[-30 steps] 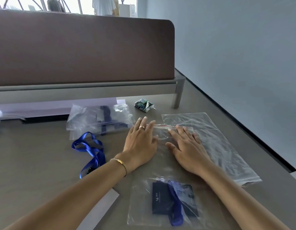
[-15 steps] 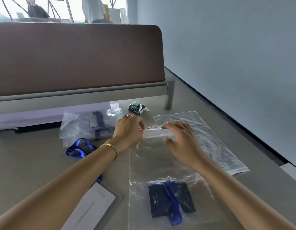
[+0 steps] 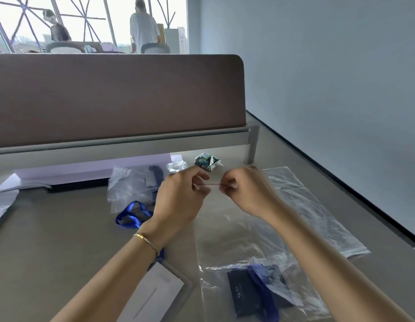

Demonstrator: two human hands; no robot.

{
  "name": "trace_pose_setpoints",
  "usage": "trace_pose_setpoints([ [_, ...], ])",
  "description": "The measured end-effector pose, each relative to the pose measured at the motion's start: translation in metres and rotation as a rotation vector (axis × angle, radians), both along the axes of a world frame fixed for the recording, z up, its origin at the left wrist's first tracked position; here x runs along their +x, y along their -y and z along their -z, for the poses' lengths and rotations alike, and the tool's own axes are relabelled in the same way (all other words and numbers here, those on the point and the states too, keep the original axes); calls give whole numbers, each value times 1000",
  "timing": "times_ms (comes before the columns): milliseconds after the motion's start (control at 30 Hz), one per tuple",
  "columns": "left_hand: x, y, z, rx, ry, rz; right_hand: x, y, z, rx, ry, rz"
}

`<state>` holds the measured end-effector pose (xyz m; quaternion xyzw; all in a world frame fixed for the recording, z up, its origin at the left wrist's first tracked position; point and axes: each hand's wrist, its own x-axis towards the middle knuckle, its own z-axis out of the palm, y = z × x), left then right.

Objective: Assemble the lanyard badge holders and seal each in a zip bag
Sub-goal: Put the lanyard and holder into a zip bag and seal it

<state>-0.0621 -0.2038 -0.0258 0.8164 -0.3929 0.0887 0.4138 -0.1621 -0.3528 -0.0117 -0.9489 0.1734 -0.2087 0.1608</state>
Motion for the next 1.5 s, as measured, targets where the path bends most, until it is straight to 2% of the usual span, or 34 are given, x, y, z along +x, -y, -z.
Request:
trace_pose_setpoints([
  [300, 20, -15, 7, 80, 42, 32, -2, 5, 3, -5, -46, -38],
  [533, 13, -14, 14, 114, 196, 133, 0, -7, 7, 34, -39, -122],
  [867, 15, -15, 17, 84, 323, 217, 3, -21, 9, -219, 57, -197],
  [1000, 15, -17, 17, 72, 319, 252, 4, -24, 9, -309, 76, -178],
  [1233, 22, -25, 14, 64, 272, 214, 2, -16, 6, -176, 48, -172],
  [1400, 15, -23, 11, 146, 291, 227, 2, -21, 5, -305, 51, -239],
  [1500, 11, -20, 10, 132, 369, 247, 2, -25, 5, -335, 64, -262],
])
